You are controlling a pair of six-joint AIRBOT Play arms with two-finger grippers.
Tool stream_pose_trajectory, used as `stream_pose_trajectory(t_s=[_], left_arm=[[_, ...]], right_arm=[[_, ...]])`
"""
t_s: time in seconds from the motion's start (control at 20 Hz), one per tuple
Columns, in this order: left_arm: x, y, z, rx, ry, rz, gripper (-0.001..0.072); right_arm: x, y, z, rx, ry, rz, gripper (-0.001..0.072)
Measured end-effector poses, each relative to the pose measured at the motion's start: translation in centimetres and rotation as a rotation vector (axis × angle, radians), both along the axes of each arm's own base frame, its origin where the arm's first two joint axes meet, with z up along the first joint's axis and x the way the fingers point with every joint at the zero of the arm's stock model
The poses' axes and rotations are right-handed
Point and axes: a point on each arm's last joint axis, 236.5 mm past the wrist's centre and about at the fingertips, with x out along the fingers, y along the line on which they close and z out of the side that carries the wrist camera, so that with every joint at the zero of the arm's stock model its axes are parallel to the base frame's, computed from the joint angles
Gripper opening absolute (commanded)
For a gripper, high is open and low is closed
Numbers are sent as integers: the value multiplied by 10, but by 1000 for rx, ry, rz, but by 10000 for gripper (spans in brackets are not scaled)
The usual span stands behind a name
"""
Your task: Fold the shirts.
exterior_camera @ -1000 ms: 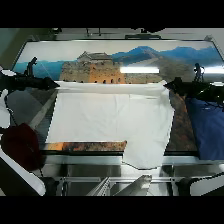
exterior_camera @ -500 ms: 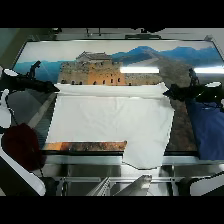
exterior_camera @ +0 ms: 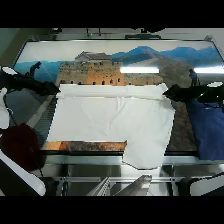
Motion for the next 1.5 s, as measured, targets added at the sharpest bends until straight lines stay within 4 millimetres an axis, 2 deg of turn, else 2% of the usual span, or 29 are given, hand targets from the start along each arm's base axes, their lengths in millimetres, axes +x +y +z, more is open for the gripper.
stream_pose_trajectory(t_s=[0.05, 0.15, 0.2, 0.35, 0.4, 0.45, 0.6, 0.7, 0.85, 1.05, 1.2, 1.4, 1.5], left_arm=[[-6, 12, 4, 33, 22, 23, 601], [-18, 36, 19, 85, 59, 79, 543], [-25, 45, 28, 93, 74, 111, 542], [-60, 53, 41, 65, 155, 178, 543], [-80, 50, 41, 46, 200, 195, 542], [-98, 46, 39, 28, 236, 209, 543], [-154, 27, 25, -8, 321, 248, 543], [-182, 14, 13, -12, 338, 266, 543], [-209, -4, -6, -9, 349, 266, 543], [-236, -29, -23, -26, 386, 229, 543], [-250, -40, -29, -43, 419, 213, 542], [-249, -37, -25, -29, 413, 189, 542], [-239, -21, -14, -3, 387, 190, 542]], right_arm=[[-4, -4, 7, 11, 6, -2, 298], [-11, -12, 24, 34, 9, -6, 295], [-16, -15, 34, 42, 11, -2, 295], [-41, -19, 59, 40, 35, 40, 285], [-55, -17, 64, 37, 57, 57, 239], [-68, -13, 68, 37, 78, 69, 227], [-117, 3, 80, 41, 126, 90, 228], [-147, 15, 86, 38, 134, 94, 228], [-186, 30, 97, 12, 102, 86, 228], [-211, 40, 120, -47, -5, 77, 228], [-217, 43, 138, -90, -89, 65, 229], [-217, 44, 150, -105, -148, 42, 229], [-217, 44, 152, -107, -156, 37, 229]])
